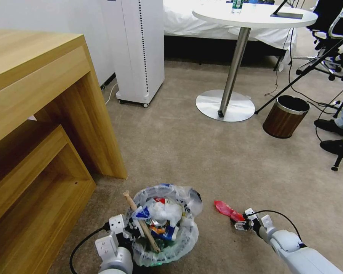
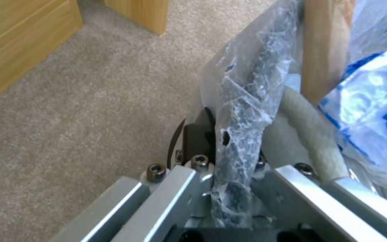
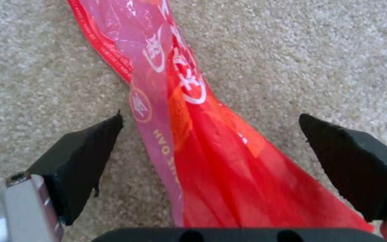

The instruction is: Pick up the trash bin and place the garbage on the floor into it.

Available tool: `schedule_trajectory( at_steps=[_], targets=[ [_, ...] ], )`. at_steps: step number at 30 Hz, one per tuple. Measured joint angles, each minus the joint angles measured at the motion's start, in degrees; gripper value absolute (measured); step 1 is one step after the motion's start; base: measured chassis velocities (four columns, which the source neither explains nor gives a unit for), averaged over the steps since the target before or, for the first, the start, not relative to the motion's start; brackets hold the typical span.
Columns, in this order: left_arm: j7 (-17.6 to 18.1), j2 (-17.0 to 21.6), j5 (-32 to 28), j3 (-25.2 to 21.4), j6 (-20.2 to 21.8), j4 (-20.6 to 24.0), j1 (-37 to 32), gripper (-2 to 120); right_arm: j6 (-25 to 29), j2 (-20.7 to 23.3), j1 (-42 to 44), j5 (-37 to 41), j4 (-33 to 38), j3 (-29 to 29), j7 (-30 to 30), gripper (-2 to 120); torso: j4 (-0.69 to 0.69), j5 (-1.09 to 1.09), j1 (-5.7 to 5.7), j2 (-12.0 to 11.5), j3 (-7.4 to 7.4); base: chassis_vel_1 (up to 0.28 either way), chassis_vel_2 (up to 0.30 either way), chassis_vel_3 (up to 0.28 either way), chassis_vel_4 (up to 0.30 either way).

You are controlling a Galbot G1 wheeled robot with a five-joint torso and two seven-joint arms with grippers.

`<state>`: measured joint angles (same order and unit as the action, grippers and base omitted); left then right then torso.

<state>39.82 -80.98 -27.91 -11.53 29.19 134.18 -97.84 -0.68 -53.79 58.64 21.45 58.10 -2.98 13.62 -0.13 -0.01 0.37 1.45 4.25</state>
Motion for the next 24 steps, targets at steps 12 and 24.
schedule_trajectory(
  at_steps=[12,24],
  targets=[
    [-0.2,-1.21,2.92,1.38,-0.08,-0.35,-1.99,0,2.48,-0.63,-0.1,0.42,-1.26,0.23,0.74,75,-0.02,-0.01,-0.01,0.0,-0.01,0.0,0.0,0.0,0.0],
    [-0.16,-1.05,2.92,0.9,-0.66,-0.55,-1.74,0,3.27,-0.38,-1.13,2.64,-1.3,1.16,0.33,37,0.0,0.01,0.0,0.0,0.01,0.0,0.0,0.0,0.0]
  ],
)
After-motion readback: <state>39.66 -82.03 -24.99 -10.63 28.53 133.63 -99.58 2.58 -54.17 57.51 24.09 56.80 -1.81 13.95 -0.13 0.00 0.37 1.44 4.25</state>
